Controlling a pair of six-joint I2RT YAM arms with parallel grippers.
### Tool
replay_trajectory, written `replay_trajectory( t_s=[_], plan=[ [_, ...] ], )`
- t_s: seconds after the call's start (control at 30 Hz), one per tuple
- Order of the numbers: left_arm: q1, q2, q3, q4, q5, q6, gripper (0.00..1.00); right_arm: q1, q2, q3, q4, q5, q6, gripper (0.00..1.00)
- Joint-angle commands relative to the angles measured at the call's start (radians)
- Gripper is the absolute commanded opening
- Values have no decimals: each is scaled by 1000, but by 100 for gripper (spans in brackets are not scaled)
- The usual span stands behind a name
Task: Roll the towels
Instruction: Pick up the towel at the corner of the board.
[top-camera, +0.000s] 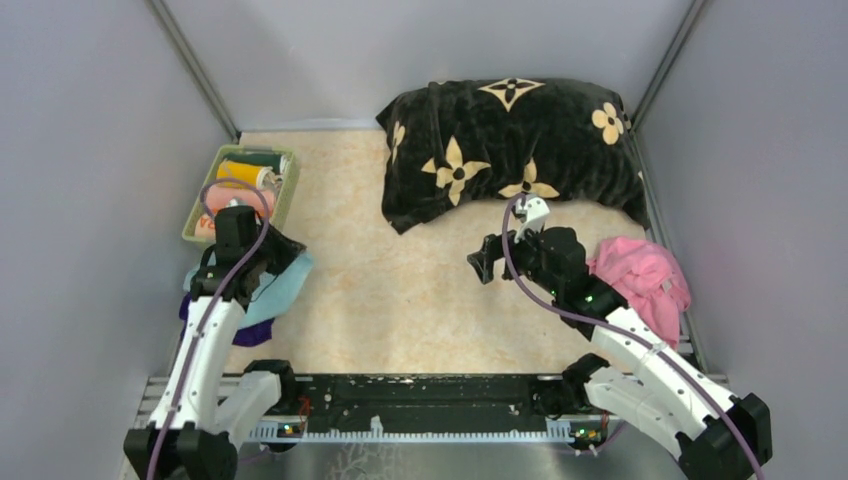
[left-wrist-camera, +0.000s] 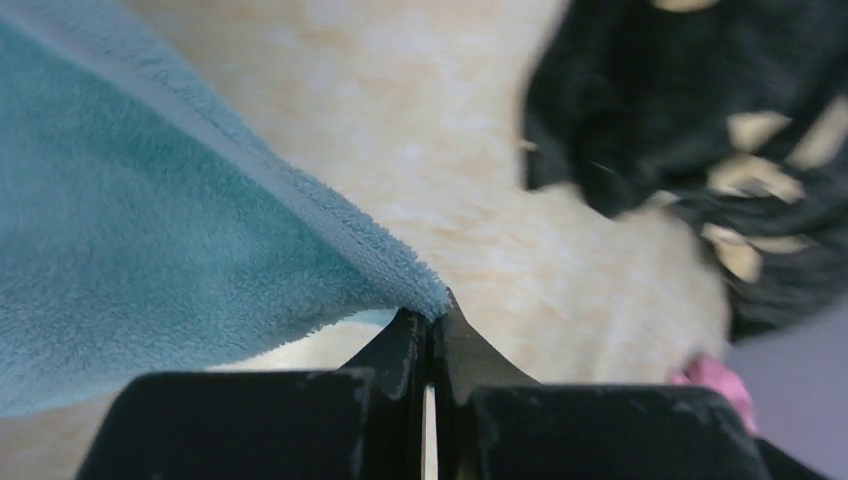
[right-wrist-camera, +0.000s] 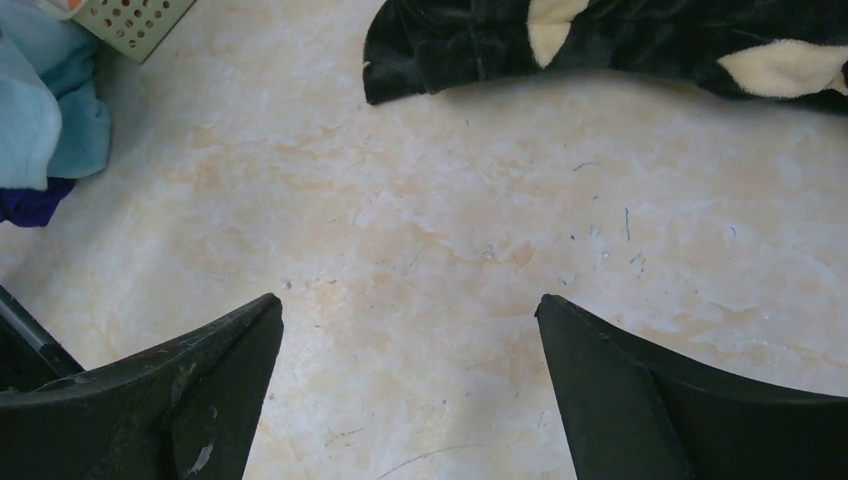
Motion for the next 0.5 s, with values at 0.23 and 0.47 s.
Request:
replay_trajectory(
  t_s=[0.23, 0.47],
  plan=[
    [-436, 154, 290, 340, 287, -14, 0, 8, -7, 98, -59, 106, -9, 99],
    [-628, 569, 824, 400, 460, 126, 0, 9, -79, 158, -147, 285, -9, 99]
  ],
)
